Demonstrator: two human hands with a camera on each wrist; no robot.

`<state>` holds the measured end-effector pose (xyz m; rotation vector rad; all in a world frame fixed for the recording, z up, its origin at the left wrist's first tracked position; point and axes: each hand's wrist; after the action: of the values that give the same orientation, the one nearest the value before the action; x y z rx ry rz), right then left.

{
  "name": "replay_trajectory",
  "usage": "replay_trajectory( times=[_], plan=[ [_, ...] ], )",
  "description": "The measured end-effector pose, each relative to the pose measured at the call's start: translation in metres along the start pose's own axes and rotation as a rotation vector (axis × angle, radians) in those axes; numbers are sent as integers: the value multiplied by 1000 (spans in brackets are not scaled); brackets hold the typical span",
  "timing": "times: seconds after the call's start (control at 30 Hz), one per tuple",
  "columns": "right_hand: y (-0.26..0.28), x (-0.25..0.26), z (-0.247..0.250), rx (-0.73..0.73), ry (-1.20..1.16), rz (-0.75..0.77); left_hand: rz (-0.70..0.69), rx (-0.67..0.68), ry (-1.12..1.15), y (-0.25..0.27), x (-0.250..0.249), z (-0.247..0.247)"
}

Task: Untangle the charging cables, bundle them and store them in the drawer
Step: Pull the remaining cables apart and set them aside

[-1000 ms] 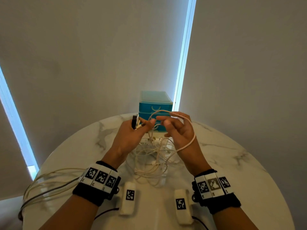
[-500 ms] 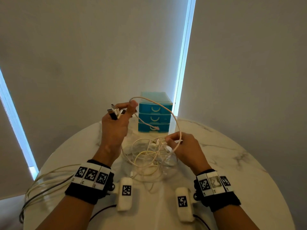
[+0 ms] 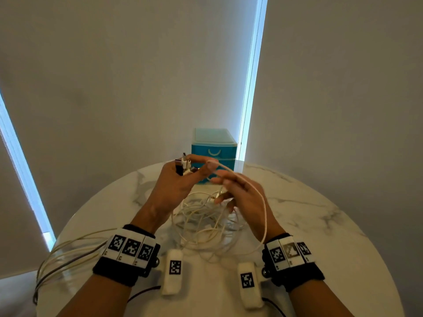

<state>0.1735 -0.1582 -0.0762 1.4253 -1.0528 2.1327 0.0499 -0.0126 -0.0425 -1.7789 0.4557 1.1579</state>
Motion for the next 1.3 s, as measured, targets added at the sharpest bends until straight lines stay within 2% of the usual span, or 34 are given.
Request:
replay_trajectory(
  times=[0.17, 0.3, 0.43, 0.5, 0.63, 0.73, 0.9, 1.0, 1.03, 1.07, 1.1, 1.13, 1.17, 1.2, 1.23, 1.27, 1.3],
  plan=[
    [-7, 17, 48, -500, -502, -130, -1, -136, 105, -7, -10, 24],
    [-2, 24, 78, -697, -593, -180, -56, -258, 160, -14, -40, 48],
    [-11, 35, 102, -789, -573, -99, -162, -364, 167, -22, -90, 99],
    [-17, 50, 114, -779, -483, -22, -204, -458, 146, -25, -116, 131],
    [-29, 96, 136, -752, -360, 123, -242, -693, 175, -25, -145, 186],
    [-40, 133, 140, -759, -294, 199, -216, -797, 231, -18, -149, 211],
    [-64, 165, 126, -867, -500, 248, -166, -803, 228, -5, -142, 224],
    [-79, 176, 79, -915, -644, 285, -210, -862, 188, -4, -154, 220],
    [-84, 179, 51, -858, -668, 260, -233, -884, 184, -4, -160, 218],
    [-86, 183, 18, -708, -658, 201, -254, -910, 175, -5, -168, 216],
    [-83, 188, -16, -419, -574, 145, -273, -934, 160, -7, -177, 212],
    [-76, 190, -49, -47, -388, 96, -291, -948, 151, -7, -186, 208],
    [-67, 189, -76, 327, -92, 62, -305, -956, 133, -6, -194, 203],
    [-60, 185, -96, 628, 200, 66, -312, -959, 105, -4, -201, 199],
    [-56, 180, -109, 805, 390, 92, -328, -967, 69, -1, -205, 198],
    [-54, 174, -117, 873, 471, 133, -344, -966, 31, 3, -208, 199],
    [-52, 171, -120, 880, 459, 145, -343, -948, -4, 6, -207, 202]
  ],
)
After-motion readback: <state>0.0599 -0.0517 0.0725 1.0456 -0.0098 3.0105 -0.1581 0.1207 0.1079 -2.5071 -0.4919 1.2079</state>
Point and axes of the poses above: each hand's wrist, its own y-axis away from the middle knuckle, its own z-axis out of the back of the hand, x = y × z, and after that the axes turned 11 degrees about y, right-handed
